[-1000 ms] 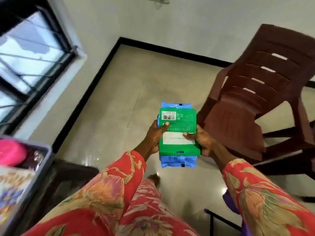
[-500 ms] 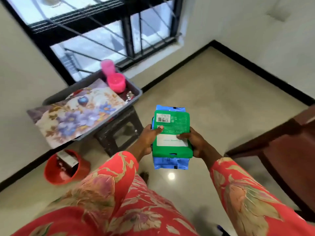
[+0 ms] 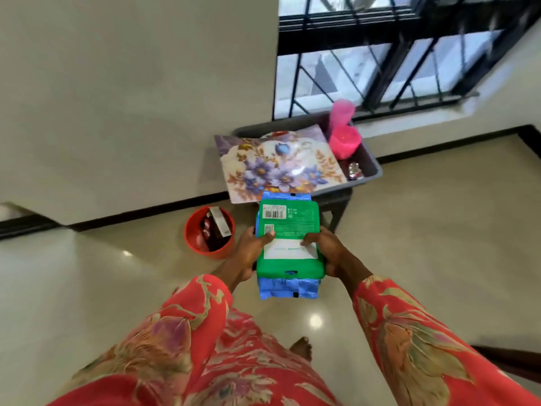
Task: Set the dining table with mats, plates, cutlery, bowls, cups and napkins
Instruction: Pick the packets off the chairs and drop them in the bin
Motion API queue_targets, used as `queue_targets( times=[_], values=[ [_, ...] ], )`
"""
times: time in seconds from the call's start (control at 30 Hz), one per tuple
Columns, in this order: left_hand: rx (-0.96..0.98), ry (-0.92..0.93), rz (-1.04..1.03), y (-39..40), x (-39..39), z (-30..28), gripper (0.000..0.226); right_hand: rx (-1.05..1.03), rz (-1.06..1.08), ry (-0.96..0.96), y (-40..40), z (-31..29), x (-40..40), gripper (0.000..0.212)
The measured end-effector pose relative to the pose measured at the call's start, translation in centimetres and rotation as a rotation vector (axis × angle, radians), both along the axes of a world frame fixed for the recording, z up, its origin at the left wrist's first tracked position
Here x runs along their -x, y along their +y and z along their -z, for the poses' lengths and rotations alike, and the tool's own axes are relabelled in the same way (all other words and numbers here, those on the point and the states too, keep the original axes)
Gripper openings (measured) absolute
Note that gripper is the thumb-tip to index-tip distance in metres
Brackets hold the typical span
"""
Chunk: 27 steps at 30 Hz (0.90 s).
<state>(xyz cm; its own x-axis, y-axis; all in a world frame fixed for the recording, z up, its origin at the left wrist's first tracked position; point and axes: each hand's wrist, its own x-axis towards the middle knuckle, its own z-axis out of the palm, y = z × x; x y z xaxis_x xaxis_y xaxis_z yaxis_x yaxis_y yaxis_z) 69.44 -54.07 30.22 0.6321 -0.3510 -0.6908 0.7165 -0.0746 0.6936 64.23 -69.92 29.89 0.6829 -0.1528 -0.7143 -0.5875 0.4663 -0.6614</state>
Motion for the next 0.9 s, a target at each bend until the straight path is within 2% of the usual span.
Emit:
queue_targets(
  times=[0.17,0.27,0.37,0.5,0.57,0.73,0.83,0.9],
  values=[
    [-0.167,0.111,0.026,10.5,-4.9,2.8,0.043,0.009,-0.04,0.122,9.8,2.4,-5.7,0.058],
    [-0.22,0.127,0.019,15.1,-7.5,3.9,0.032,0.032,-0.051,0.172,14.8,4.6,-8.4,0.054],
    [-0.298,0.132,-0.041,18.3,-9.9,5.1,0.03,0.083,-0.067,0.266,18.5,6.7,-10.7,0.054],
    [-0.396,0.11,-0.058,20.9,-12.4,7.8,0.027,0.091,-0.144,0.386,21.4,8.3,-12.2,0.043],
    [-0.435,0.118,-0.055,21.3,-13.4,9.1,0.034,0.122,-0.179,0.411,22.2,9.9,-12.8,0.04],
    [-0.546,0.097,-0.001,21.6,-16.7,15.1,0.033,0.259,-0.252,0.419,23.5,18.4,-15.3,0.016],
    [-0.58,0.074,0.016,21.4,-19.7,20.2,0.02,0.214,-0.229,0.423,23.6,22.7,-18.0,0.014],
    [-0.572,0.067,0.004,21.1,-22.0,23.2,0.021,0.183,-0.206,0.405,23.5,25.7,-19.9,0.008]
  ],
)
